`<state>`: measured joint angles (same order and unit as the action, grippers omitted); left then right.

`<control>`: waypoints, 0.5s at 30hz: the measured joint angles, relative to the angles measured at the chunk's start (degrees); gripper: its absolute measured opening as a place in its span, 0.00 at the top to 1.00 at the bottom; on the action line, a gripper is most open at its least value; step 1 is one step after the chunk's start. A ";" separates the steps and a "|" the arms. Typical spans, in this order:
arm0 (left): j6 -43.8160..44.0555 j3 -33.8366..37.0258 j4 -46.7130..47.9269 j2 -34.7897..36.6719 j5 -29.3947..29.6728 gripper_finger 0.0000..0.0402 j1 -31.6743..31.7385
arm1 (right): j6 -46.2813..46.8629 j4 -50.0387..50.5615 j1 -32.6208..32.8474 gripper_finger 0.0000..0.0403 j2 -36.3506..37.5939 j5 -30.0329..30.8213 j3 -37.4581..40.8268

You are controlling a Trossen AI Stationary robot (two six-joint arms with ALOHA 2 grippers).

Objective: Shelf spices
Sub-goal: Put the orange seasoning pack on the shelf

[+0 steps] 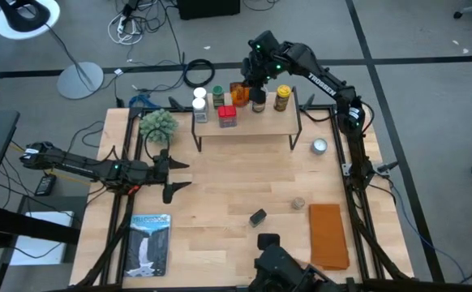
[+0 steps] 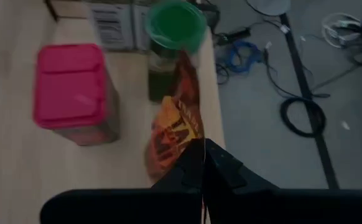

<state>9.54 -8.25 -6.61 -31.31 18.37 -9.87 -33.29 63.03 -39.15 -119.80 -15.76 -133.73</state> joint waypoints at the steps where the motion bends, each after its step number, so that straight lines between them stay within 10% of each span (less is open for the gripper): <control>1: 0.02 0.00 -0.02 0.00 0.00 0.21 0.00 | 0.11 0.03 0.11 1.00 -0.03 0.63 0.00; 15: 0.15 0.00 0.28 -0.02 0.00 0.21 0.00 | 3.28 1.17 0.17 0.99 -0.05 -0.77 0.33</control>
<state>9.69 -8.25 -6.33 -31.33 18.37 -9.87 -30.01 64.20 -38.98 -119.85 -16.53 -133.40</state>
